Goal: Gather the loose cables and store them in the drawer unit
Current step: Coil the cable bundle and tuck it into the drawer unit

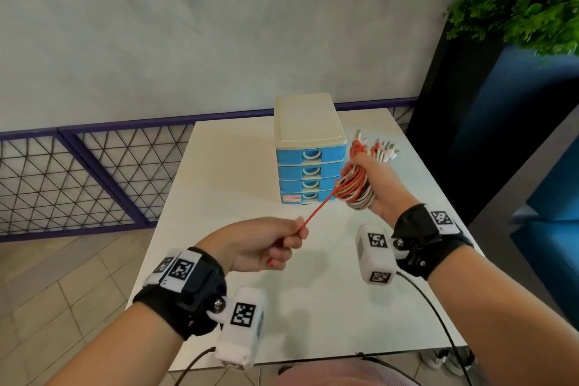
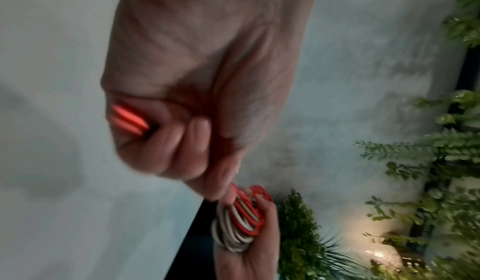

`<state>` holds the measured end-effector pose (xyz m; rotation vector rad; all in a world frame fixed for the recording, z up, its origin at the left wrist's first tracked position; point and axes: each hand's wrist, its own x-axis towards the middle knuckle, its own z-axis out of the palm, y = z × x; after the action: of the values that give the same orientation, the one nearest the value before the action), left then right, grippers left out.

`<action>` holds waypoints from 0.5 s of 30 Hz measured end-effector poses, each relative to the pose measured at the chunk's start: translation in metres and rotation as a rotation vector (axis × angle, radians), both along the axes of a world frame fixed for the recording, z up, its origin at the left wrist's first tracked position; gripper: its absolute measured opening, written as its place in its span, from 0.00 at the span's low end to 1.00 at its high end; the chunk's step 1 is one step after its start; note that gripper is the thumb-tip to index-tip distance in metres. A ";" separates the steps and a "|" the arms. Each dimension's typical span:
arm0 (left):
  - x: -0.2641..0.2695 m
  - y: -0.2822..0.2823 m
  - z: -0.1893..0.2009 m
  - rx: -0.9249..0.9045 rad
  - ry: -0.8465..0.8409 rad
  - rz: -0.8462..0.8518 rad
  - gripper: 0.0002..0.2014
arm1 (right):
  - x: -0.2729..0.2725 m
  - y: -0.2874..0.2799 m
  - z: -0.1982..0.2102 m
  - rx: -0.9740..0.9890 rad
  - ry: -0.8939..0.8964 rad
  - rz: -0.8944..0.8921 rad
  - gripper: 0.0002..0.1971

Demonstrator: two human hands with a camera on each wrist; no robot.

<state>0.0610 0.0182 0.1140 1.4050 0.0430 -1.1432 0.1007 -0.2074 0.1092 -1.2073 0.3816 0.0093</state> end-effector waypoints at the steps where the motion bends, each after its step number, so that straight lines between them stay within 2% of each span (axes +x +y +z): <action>1: -0.001 0.007 -0.005 0.041 -0.024 -0.057 0.13 | 0.002 -0.005 0.001 0.029 0.012 -0.003 0.06; 2: -0.001 0.012 -0.011 0.113 -0.090 -0.114 0.13 | 0.002 -0.009 0.003 0.062 0.022 0.017 0.06; 4: 0.003 0.017 -0.018 0.327 -0.367 -0.189 0.12 | -0.001 -0.012 0.007 0.088 0.030 0.105 0.05; 6: 0.012 0.015 -0.017 0.494 -0.707 -0.142 0.12 | -0.005 -0.009 0.008 0.050 0.051 0.232 0.04; 8: 0.020 0.007 -0.012 0.522 -0.950 -0.027 0.10 | -0.008 -0.001 0.009 -0.018 0.085 0.350 0.05; 10: 0.026 -0.002 -0.004 0.480 -1.096 0.039 0.05 | -0.011 0.010 0.010 -0.060 0.112 0.431 0.08; 12: 0.031 -0.009 0.003 0.394 -1.160 0.104 0.04 | -0.014 0.020 0.010 -0.054 0.119 0.488 0.10; 15: 0.032 -0.016 0.007 0.334 -1.219 0.207 0.09 | -0.018 0.033 0.011 0.018 0.113 0.569 0.10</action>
<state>0.0933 0.0022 0.1209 2.1341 -0.4917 0.0284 0.0828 -0.1742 0.1200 -1.2663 0.1243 0.5721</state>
